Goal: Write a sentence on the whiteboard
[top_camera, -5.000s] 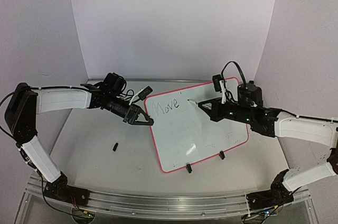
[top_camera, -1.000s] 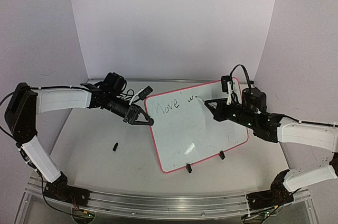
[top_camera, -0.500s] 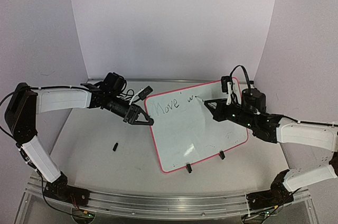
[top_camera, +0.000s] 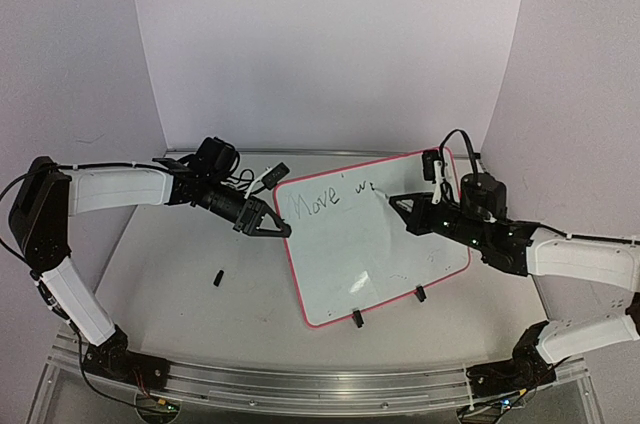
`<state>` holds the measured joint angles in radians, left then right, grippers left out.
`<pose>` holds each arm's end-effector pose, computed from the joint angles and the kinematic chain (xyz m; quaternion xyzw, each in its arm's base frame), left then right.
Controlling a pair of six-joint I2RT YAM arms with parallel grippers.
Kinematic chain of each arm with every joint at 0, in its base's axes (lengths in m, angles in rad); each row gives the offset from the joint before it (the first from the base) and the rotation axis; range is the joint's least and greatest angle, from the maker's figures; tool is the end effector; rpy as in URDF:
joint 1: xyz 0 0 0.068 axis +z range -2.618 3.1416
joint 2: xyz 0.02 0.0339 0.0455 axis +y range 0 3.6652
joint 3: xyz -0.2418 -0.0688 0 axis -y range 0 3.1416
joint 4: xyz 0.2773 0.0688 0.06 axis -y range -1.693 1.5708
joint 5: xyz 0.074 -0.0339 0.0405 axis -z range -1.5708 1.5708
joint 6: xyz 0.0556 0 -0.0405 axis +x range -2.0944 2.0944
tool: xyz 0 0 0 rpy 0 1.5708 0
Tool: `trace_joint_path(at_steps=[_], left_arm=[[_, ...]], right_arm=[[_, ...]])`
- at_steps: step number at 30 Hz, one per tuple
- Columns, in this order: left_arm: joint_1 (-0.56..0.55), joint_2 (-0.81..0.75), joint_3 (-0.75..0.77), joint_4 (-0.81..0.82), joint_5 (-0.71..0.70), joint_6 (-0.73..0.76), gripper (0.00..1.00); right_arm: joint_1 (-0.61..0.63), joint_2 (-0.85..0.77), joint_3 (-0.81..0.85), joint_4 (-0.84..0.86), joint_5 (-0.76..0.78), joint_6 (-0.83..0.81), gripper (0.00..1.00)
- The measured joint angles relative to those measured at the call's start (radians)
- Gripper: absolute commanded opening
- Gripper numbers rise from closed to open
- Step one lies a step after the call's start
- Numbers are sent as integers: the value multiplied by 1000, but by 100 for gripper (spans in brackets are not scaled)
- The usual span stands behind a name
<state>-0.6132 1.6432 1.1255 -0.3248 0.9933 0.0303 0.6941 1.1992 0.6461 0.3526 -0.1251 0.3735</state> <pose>0.2820 -0.2554 0.1917 0.4208 0.7257 -0.5164 0.1720 0.2463 0.2140 0.2185 -0.1624 0.7566 0.3630 0.5191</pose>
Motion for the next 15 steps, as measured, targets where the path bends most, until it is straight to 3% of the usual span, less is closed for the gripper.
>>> trace_joint_path(at_steps=[9, 15], left_arm=[[-1, 0, 0, 0, 1, 8, 0], [-1, 0, 0, 0, 1, 8, 0]], right_arm=[[0, -80, -8, -35, -20, 26, 0], [0, -40, 31, -42, -26, 14, 0]])
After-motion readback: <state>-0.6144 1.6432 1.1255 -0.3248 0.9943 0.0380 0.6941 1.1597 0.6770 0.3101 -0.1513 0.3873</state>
